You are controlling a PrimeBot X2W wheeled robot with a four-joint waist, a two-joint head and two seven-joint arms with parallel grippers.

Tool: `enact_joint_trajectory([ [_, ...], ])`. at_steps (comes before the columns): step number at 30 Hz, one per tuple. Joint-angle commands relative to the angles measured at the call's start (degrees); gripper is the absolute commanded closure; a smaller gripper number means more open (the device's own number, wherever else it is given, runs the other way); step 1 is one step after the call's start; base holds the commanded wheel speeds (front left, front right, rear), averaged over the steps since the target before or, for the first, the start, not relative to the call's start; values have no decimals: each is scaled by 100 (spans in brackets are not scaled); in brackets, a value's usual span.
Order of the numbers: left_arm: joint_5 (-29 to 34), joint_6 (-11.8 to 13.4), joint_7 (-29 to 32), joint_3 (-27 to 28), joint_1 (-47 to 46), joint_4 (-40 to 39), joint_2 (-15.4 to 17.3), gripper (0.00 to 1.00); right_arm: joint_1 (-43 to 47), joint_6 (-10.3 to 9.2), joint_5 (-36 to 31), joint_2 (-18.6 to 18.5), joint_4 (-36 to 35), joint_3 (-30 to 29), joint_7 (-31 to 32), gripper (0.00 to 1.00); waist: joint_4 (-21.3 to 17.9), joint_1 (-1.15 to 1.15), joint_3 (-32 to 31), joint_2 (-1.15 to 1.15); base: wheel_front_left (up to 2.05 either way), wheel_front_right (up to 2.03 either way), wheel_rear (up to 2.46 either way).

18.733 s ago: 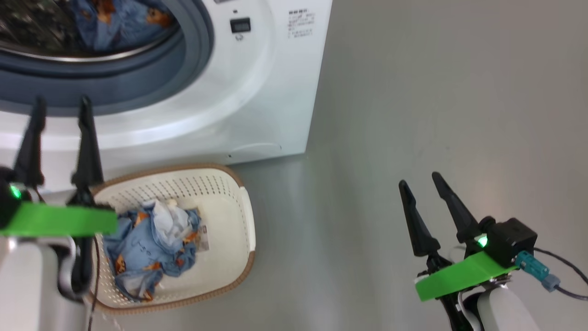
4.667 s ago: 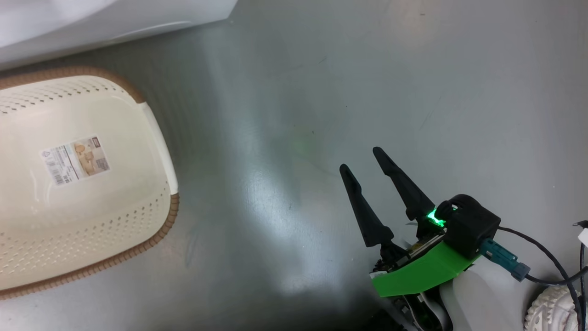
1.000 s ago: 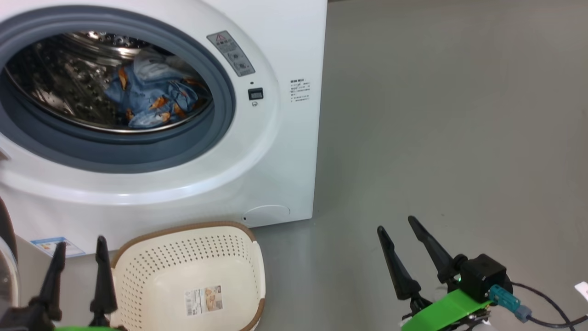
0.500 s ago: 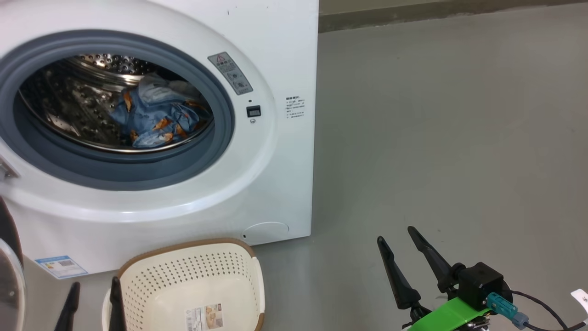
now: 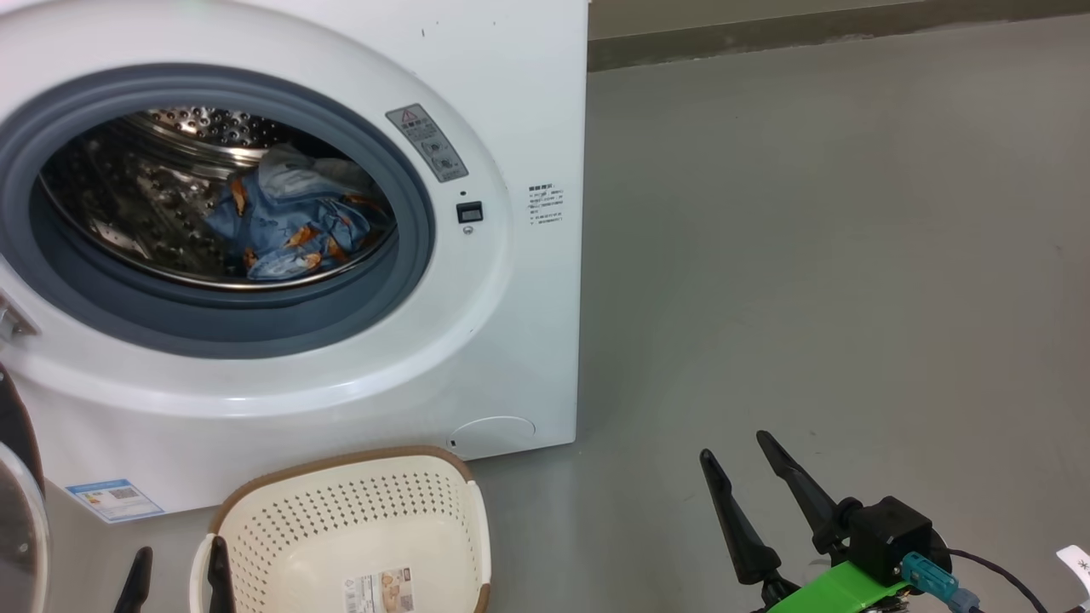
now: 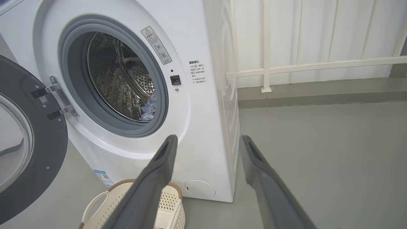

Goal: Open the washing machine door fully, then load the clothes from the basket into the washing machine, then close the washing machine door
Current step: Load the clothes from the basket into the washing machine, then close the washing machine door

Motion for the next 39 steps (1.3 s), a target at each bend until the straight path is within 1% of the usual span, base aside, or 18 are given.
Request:
enact_joint_trajectory([
  [1,-15,64,-23,167,-101,-173,28,0,-80,9,-43,12,-148,132,-28,0,1,0,7,0,0,0,0],
  [16,-144,2,-23,184,-159,-242,26,0,-91,9,-34,12,-192,86,-28,0,24,0,96,0,0,0,0],
  [20,-108,39,-23,210,-175,-247,26,0,-98,9,-28,12,-191,85,-28,0,21,0,104,0,0,0,0],
  [32,-96,24,-23,250,-242,-255,26,0,-111,9,-29,12,-209,53,-28,0,26,0,113,0,0,0,0],
  [39,-101,6,-23,260,-296,-236,26,0,-120,9,-20,12,-217,46,-28,0,20,0,143,0,-57,57,0],
])
